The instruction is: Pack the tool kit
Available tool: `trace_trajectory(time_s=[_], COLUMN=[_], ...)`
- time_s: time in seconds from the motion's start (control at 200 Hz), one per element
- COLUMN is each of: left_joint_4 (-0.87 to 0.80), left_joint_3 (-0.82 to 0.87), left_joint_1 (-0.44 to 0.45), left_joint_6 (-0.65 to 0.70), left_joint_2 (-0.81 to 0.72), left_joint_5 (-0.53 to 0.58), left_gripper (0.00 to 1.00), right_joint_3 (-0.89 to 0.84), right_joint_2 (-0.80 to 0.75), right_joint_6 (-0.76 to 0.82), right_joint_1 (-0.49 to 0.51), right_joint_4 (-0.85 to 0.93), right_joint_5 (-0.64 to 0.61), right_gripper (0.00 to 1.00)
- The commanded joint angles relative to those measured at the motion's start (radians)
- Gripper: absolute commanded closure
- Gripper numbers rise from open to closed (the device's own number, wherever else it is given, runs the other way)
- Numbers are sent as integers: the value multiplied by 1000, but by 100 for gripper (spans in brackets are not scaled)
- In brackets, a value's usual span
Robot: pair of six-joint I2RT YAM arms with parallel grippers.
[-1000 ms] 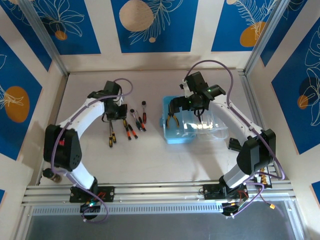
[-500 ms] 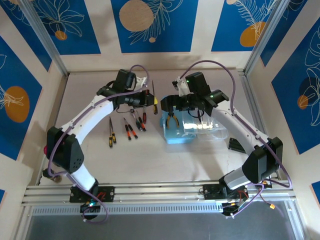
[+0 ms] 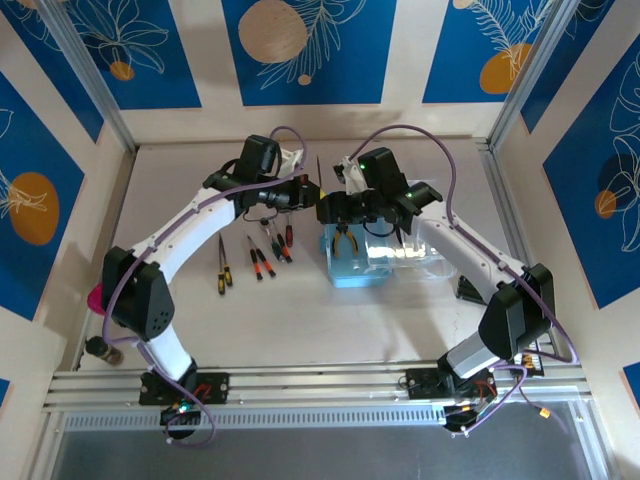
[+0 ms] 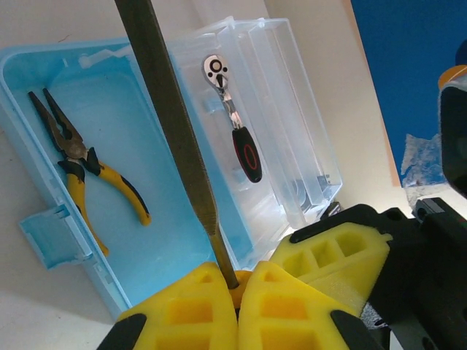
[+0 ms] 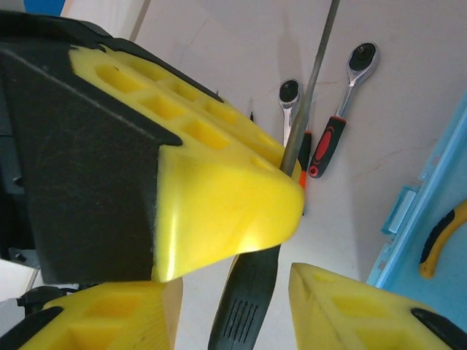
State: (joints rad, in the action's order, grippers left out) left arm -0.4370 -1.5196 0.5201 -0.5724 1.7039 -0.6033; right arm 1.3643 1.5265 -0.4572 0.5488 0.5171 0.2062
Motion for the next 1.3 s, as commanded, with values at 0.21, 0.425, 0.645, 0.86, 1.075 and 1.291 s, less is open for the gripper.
trace_trajectory(time_s=[0.21, 0.425, 0.645, 0.86, 1.075, 1.291], left_joint_4=[36, -101, -273, -358, -471, -516], left_joint_3=[-10, -52, -139, -98, -2, 107], left_joint_1=[11, 3, -98, -242, -319, -322], left_joint_6=[-9, 86, 185, 229, 292, 318], left_joint_2=[-35, -56, -72, -146, -190, -186], left_joint_5=[-36, 104, 232, 304, 456, 584], left_gripper=[100, 87, 59, 0, 0, 0], right_joint_3=[10, 15, -35, -42, -17, 4], right_joint_2=[11, -45, -144, -184, -123, -35], right_joint_6=[-7, 34, 89, 193, 314, 357], right_joint_1=[8, -22, -174, -361, -422, -401], right_joint_4=[-4, 72, 198, 390, 522, 561], right_joint_5=[-9, -55, -73, -167, -308, -431], right_gripper=[84, 100, 100, 100, 100, 100])
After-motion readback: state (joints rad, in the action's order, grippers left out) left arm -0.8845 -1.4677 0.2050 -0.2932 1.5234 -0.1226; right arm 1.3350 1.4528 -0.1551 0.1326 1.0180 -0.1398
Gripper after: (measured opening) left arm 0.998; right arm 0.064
